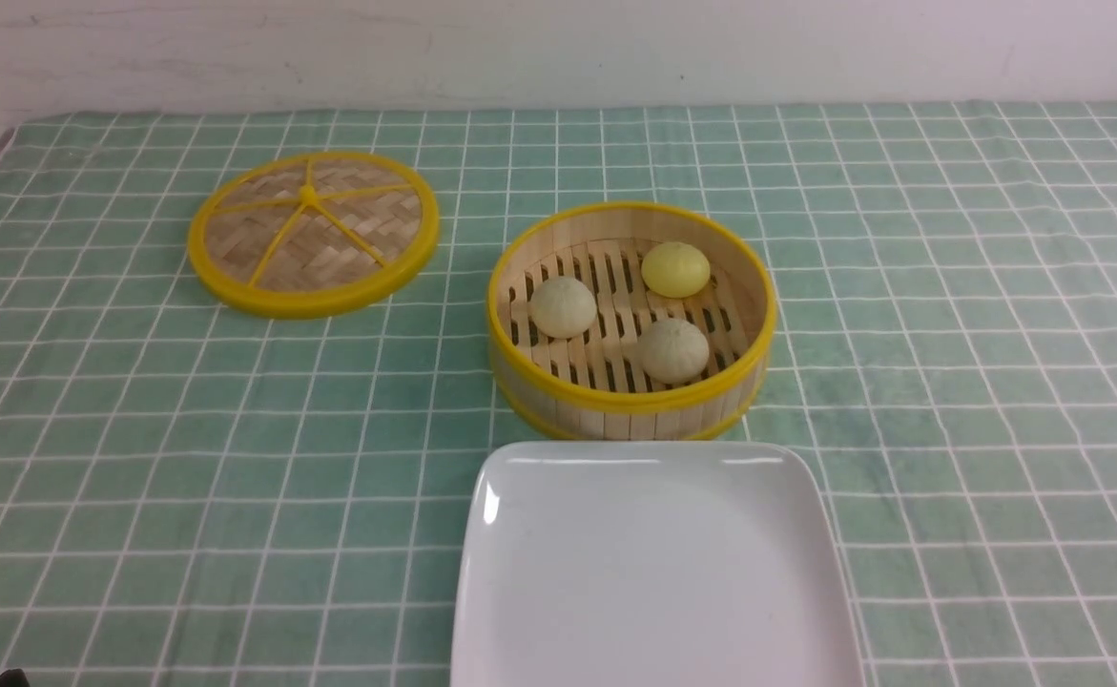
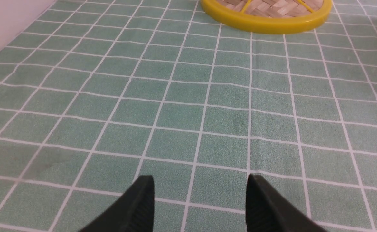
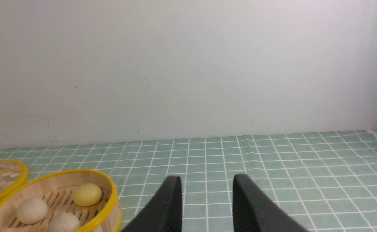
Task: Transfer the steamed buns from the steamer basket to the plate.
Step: Use the right arm to grab the steamed stuffed bun that is closest to it
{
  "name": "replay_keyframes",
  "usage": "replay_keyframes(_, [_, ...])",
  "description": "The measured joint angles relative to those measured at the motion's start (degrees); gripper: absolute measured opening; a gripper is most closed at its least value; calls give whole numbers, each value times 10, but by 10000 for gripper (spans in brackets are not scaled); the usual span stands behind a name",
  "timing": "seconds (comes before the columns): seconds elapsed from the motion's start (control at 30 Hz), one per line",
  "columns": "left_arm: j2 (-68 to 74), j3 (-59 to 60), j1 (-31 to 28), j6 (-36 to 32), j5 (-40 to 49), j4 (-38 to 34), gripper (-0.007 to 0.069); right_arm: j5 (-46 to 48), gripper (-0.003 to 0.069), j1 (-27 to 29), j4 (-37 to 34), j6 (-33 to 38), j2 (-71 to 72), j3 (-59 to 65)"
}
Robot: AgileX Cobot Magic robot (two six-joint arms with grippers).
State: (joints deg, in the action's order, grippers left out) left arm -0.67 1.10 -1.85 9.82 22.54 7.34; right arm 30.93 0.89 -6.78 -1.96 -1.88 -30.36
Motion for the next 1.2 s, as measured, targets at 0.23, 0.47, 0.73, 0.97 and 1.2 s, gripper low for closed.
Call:
replay_keyframes(0.23, [0,0,0,0,0,0,404,-5,243,0,-22,0,0,0])
replay_keyframes(0.47, [0,0,0,0,0,0,404,-16,243,0,-22,0,0,0])
replay_keyframes(0.73, [0,3,0,0,-15,-23,404,-17,243,0,-33,0,0,0])
replay_keyframes(0.97, [0,5,0,1,-111,-193,404,-10,243,0,-107,1,0,0])
replay_keyframes(1.2, [0,5,0,2,-183,-282,404,7,243,0,-127,2,0,0])
